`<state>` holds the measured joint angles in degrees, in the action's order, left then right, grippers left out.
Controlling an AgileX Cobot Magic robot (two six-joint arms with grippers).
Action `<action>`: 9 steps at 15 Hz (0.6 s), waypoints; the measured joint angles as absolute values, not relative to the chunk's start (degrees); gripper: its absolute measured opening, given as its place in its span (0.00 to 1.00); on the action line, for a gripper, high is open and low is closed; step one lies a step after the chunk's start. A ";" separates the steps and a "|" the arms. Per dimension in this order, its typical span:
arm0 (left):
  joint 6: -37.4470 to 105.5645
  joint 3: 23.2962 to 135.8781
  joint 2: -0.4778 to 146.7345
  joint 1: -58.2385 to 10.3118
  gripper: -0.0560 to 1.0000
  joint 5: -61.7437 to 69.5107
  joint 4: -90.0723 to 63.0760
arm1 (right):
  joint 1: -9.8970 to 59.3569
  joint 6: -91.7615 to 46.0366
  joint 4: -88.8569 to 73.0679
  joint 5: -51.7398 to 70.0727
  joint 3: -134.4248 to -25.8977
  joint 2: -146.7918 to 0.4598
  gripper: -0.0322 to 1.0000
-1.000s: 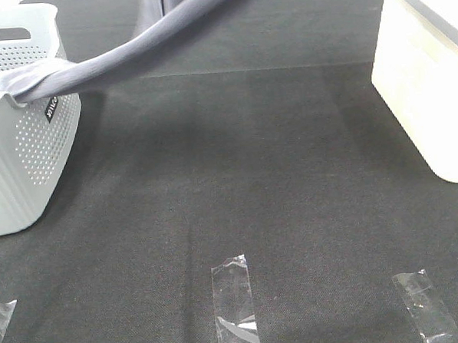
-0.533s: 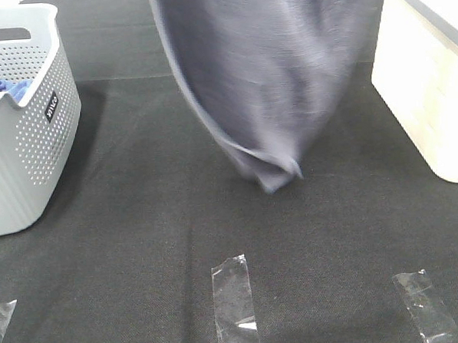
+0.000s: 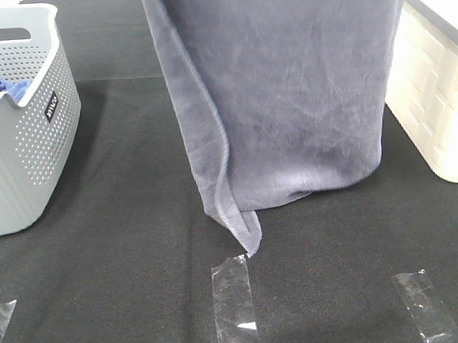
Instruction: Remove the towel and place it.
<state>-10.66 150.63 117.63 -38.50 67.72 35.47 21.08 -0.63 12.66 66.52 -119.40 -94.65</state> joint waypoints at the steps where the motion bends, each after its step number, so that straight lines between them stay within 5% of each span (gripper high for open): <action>1: -11.86 150.00 119.00 -36.84 0.05 66.41 35.35 | 21.20 -0.63 13.64 64.34 -119.40 -96.31 0.03; 9: -17.88 149.43 128.97 -22.57 0.05 27.04 32.89 | 21.37 0.34 27.10 28.02 -119.40 -107.14 0.03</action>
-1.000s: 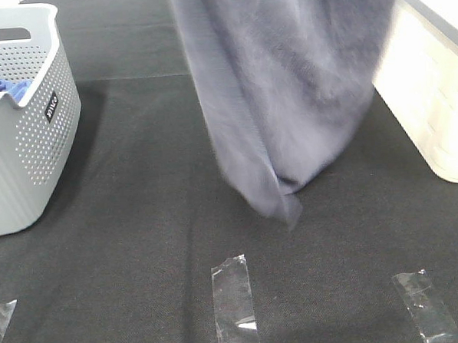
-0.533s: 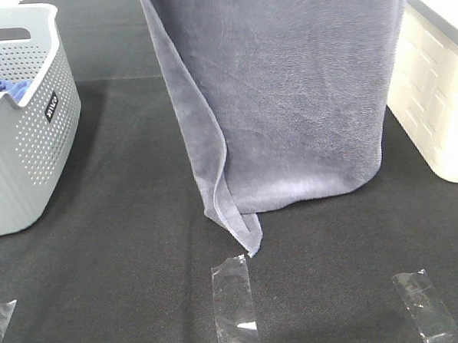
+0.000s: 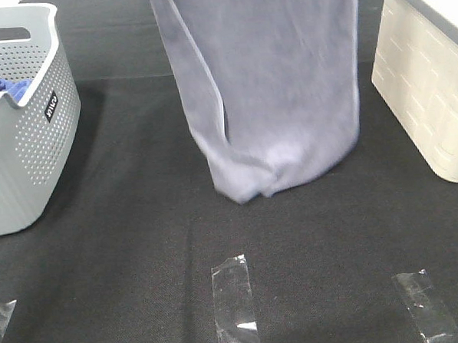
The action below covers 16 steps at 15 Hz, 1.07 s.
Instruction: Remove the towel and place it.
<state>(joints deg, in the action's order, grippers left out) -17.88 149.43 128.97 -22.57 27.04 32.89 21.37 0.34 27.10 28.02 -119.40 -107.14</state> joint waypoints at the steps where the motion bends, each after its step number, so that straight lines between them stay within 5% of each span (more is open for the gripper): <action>1: -18.22 149.43 128.92 -21.20 0.05 19.82 32.89 | 21.37 0.69 29.16 23.20 -119.40 -107.14 0.03; 5: -18.28 149.43 128.92 -19.60 0.05 -1.89 34.15 | 20.86 0.74 34.55 12.03 -122.38 -107.03 0.03; 7: -18.16 149.43 128.92 -19.60 0.05 -1.15 35.12 | 19.42 0.74 34.43 14.32 -123.47 -106.51 0.03; 16: -8.82 149.43 129.66 -21.66 0.05 49.16 16.79 | 18.16 0.80 15.53 36.15 -113.67 -107.26 0.03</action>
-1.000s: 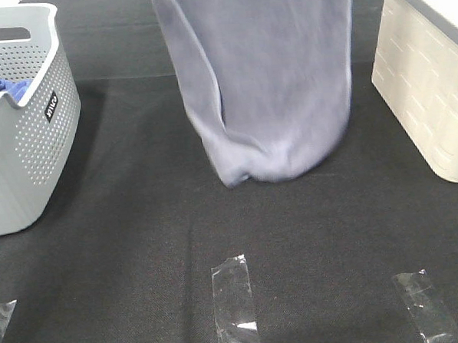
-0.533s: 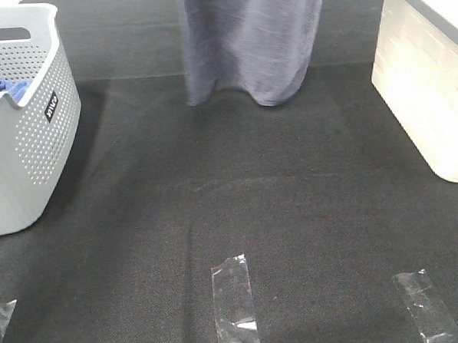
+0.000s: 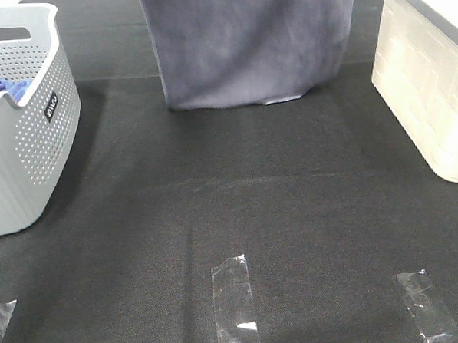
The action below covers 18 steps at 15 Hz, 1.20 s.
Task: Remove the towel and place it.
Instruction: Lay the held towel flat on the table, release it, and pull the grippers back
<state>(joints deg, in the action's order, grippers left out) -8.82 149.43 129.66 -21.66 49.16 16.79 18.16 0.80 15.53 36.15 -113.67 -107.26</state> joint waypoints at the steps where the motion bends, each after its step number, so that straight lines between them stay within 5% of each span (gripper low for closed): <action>1: -7.39 149.43 129.89 -22.06 0.05 54.89 14.78 | 18.16 0.80 13.81 39.53 -113.16 -107.26 0.03; 8: -7.96 144.67 130.00 -23.20 0.05 69.04 8.59 | 17.88 0.74 3.55 64.86 -112.70 -107.20 0.03; 13: -8.25 122.61 121.41 -23.95 0.05 69.10 7.10 | 17.59 -0.97 -3.21 69.27 -109.32 -106.91 0.03; 18: -11.40 94.54 106.97 -28.02 0.05 68.64 5.44 | 17.59 -1.95 -8.77 69.27 -89.84 -99.18 0.03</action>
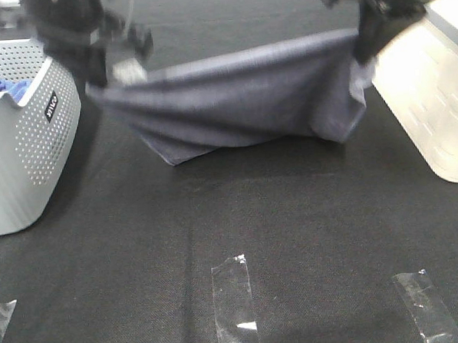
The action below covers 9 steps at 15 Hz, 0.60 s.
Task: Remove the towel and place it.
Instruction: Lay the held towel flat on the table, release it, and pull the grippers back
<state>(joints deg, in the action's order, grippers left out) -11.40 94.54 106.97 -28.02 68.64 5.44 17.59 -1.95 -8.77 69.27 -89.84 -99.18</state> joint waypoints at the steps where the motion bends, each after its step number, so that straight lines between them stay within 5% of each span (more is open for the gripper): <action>1: -11.92 89.78 104.68 -29.56 0.05 68.53 5.21 | 17.59 -1.95 -9.63 69.39 -86.29 -97.12 0.03; 9: -23.32 67.84 86.69 -42.06 0.05 67.09 4.18 | 17.59 -2.12 -15.30 69.50 -60.73 -81.02 0.03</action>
<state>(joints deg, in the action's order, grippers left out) -23.32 67.84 86.69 -42.06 67.09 4.18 17.59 -2.12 -15.30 69.50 -60.73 -81.02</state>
